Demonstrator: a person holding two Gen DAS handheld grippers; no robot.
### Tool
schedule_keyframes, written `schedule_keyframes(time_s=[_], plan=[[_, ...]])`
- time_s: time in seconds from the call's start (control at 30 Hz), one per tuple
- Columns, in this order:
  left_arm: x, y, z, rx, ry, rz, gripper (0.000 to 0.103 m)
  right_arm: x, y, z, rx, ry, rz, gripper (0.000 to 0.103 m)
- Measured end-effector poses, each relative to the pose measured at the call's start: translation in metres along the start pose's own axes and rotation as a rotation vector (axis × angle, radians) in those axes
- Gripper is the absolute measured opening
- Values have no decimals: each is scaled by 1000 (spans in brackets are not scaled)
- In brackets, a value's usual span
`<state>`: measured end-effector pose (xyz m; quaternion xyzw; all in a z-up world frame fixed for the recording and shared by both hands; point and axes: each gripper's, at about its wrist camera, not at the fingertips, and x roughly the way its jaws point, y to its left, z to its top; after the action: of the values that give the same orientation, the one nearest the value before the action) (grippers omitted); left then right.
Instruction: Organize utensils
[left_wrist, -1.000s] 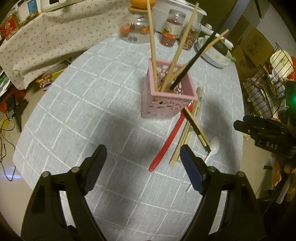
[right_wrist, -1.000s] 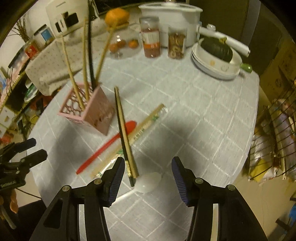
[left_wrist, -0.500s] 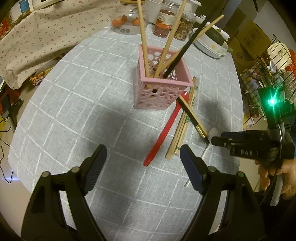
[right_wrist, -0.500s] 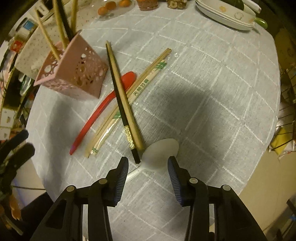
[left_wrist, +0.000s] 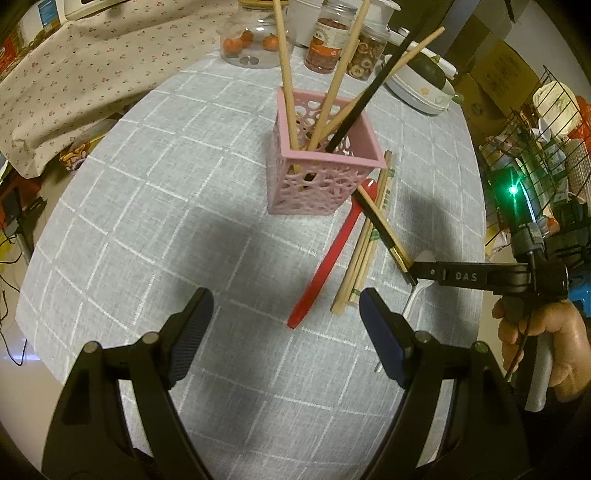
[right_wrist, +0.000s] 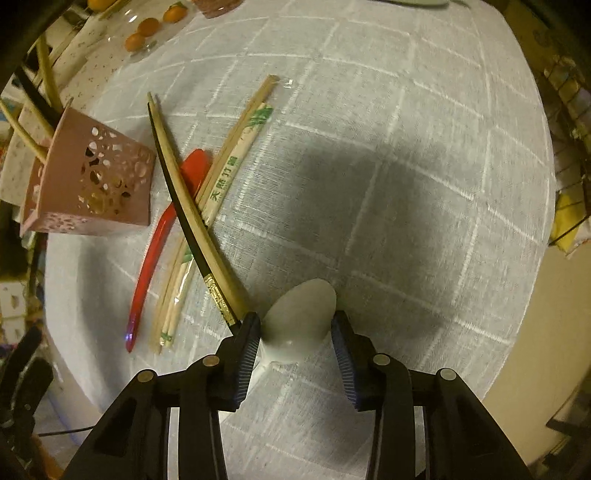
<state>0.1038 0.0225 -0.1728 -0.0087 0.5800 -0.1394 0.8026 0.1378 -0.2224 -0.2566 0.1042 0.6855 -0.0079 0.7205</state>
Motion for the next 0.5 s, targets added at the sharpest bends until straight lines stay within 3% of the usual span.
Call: schedule_keyframes(time_s=[0.23,0.37,0.5], plan=[[3,-13,-3,20,-5,-9,81,-3,12,-9,-65,-24,-21,35],[13,-31,-5,49,-7,-57,78,-13,-7,-11,-58,-33,0,33],[33,-44,-1,137,-23,-72,50,-23,-20,-11,-65,-39,39,30]])
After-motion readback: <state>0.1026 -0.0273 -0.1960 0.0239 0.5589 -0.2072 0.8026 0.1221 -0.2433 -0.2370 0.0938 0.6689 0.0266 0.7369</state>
